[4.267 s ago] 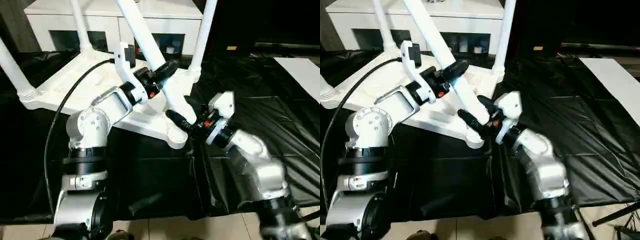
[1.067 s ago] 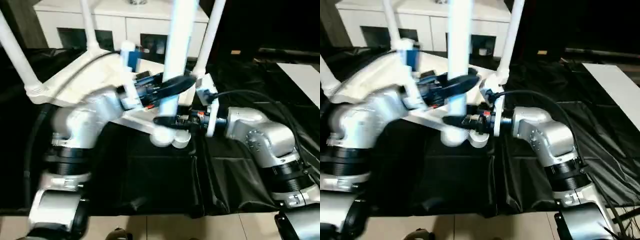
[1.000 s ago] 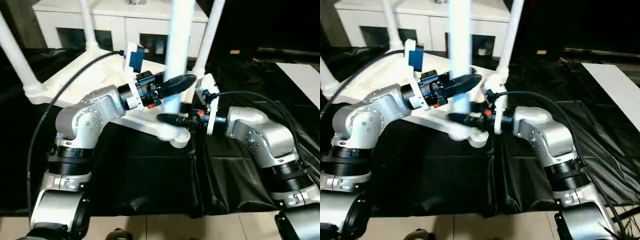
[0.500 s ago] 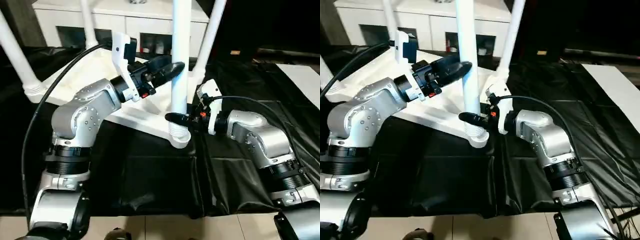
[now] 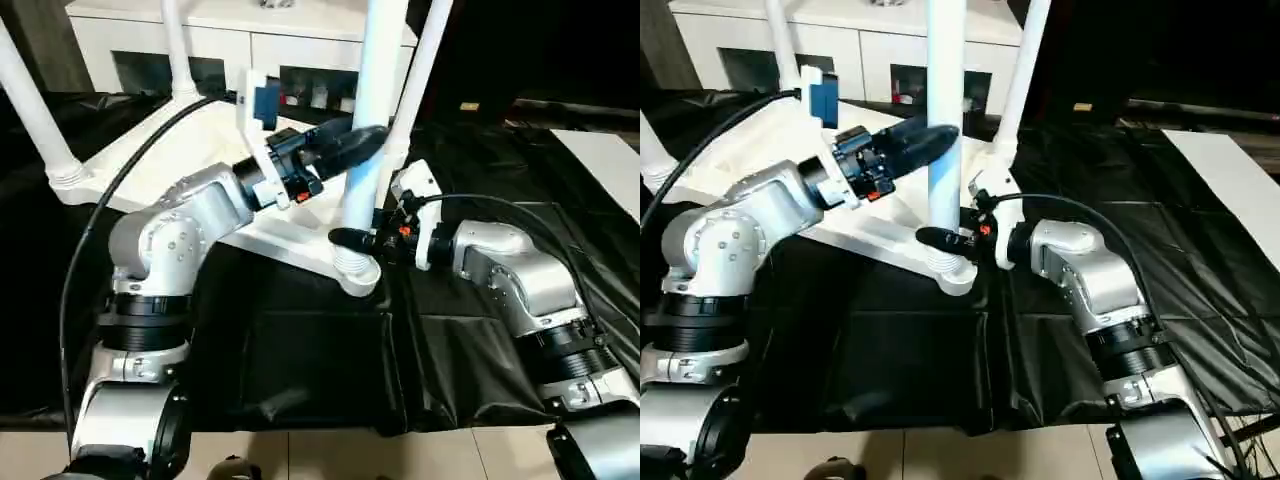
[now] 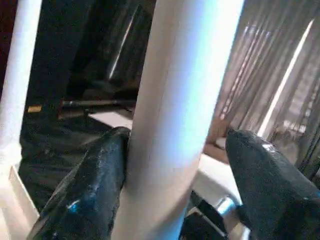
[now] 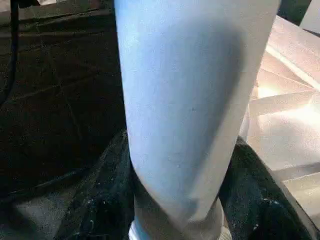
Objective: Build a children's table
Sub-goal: Insert table leg to table base
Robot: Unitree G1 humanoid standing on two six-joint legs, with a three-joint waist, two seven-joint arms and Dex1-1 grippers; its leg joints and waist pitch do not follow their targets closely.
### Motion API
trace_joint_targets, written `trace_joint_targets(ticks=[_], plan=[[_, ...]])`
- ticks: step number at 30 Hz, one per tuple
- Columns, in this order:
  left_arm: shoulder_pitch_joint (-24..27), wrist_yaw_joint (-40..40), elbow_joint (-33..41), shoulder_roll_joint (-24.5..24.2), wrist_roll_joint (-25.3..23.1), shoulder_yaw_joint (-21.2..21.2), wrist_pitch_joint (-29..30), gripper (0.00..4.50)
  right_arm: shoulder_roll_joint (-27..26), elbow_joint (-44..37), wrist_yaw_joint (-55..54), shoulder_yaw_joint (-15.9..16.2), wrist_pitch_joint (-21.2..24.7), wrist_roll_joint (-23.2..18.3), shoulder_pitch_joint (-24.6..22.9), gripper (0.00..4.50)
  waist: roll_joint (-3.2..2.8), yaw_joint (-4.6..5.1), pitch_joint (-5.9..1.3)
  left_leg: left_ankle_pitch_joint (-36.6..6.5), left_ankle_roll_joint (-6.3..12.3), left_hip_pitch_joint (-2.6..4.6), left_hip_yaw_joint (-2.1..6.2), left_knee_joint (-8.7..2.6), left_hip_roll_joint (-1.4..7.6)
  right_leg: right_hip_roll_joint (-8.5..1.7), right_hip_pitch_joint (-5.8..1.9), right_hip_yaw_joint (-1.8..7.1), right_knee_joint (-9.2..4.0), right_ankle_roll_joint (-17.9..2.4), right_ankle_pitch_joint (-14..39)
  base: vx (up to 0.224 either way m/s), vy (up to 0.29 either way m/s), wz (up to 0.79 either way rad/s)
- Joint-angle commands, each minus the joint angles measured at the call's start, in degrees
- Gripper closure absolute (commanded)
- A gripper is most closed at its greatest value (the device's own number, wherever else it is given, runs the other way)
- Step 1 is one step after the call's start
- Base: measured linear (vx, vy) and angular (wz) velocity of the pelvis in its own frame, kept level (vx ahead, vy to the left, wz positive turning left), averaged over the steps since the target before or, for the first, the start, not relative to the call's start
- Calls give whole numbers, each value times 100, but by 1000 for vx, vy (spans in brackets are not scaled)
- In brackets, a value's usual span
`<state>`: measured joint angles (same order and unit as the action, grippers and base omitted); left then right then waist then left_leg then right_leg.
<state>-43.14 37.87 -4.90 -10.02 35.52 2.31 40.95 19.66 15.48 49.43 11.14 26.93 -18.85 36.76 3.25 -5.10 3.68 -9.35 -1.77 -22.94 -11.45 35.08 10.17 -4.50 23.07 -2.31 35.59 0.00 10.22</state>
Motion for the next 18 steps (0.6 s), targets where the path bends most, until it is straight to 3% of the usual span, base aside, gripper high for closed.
trace_joint_targets(ticks=[1,4,18], plan=[[-153,-210,-142,1,-279,-83,-167,105,14,-18,96,1,-94,84,137,262,13,7,-447,-1091,-180,195,137,-421,280,-344,-243,200,-379,-1023,1031,0,0,0],[-202,-359,-280,5,-472,-102,-311,105,-4,17,117,14,-119,94,156,262,1,4,-451,-1035,-130,196,140,-417,284,-355,-245,198,-376,-1044,956,0,0,0],[-367,-484,-515,-19,-267,293,-222,222,-84,111,181,-115,-124,83,226,262,1,-7,-448,-1052,-146,207,133,-416,281,-351,-238,195,-359,-1149,869,0,0,0]])
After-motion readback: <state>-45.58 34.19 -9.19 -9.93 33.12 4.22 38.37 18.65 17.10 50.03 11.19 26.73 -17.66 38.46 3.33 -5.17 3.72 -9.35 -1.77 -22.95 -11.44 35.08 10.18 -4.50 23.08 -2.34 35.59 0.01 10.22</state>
